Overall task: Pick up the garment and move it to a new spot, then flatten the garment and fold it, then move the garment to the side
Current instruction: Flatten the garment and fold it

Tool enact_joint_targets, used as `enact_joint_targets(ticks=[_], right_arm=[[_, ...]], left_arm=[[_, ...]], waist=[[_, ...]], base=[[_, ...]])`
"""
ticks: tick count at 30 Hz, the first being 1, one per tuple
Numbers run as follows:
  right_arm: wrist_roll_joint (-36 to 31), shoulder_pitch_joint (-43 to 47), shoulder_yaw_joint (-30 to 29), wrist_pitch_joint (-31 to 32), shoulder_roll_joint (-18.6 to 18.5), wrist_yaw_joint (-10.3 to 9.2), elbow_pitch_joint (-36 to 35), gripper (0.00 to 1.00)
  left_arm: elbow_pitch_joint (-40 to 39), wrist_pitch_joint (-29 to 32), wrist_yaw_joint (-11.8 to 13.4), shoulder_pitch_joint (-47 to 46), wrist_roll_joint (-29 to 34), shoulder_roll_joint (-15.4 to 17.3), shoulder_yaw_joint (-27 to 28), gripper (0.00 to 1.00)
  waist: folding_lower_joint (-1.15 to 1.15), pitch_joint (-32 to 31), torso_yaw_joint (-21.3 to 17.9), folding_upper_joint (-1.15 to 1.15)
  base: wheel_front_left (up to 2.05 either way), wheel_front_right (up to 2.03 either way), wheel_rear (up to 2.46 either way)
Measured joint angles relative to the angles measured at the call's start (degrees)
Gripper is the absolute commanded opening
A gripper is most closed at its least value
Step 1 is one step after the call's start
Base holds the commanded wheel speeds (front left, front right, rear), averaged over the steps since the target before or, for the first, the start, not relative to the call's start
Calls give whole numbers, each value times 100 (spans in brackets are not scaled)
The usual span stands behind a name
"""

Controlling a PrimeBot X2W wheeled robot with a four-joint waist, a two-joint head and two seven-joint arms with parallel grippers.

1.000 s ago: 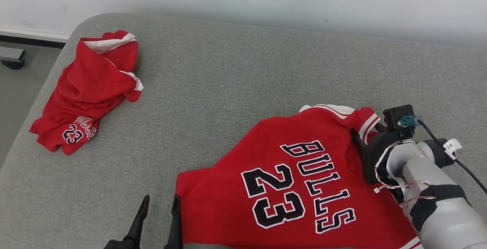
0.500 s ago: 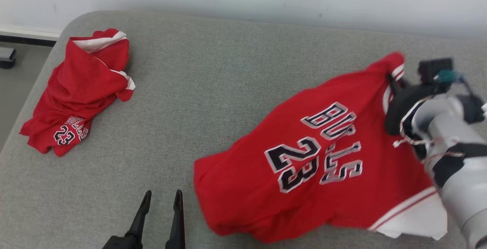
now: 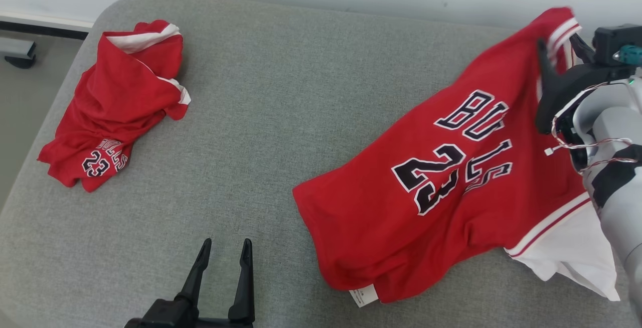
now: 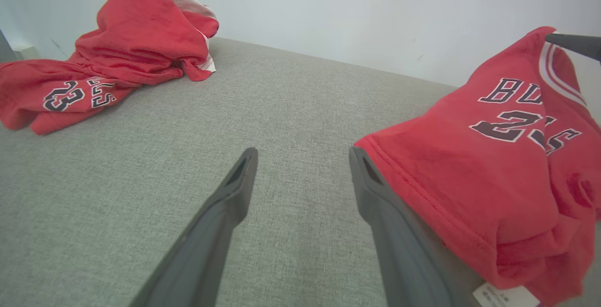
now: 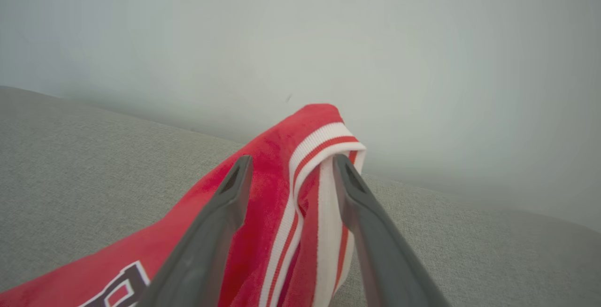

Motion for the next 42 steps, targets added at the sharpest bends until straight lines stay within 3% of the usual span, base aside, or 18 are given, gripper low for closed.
enact_joint_targets(ticks=[9,15,21,26,34,42], right_arm=[[-43,286,-7,-301,132,0,-15,100],[310,751,-79,-374,155,0,-491,100],[519,1702,-396,-383,-75,0,-1800,100],[564,2837,-1023,-382,-84,0,-3008,100],[80,4551,-1925,-396,570,0,-4855,100],[-209,5667,-2047,-397,1161,0,-5665,100]], left_arm=[[-34,0,43,160,53,-1,240,100],[-73,0,34,276,163,-1,435,100],[-130,0,34,382,209,-2,528,100],[-145,0,19,388,221,-1,572,100],[-143,0,-35,417,304,-1,627,100],[-118,0,-86,413,328,-1,586,100]], waist=[[0,-189,-248,0],[-1,-363,-559,0],[-1,-497,-895,-1],[-1,-534,-1140,-1],[-1,-555,-1437,0],[-1,-611,-1532,-1]], base=[[0,0,0],[0,0,0],[0,0,0],[0,0,0],[0,0,0],[0,0,0]])
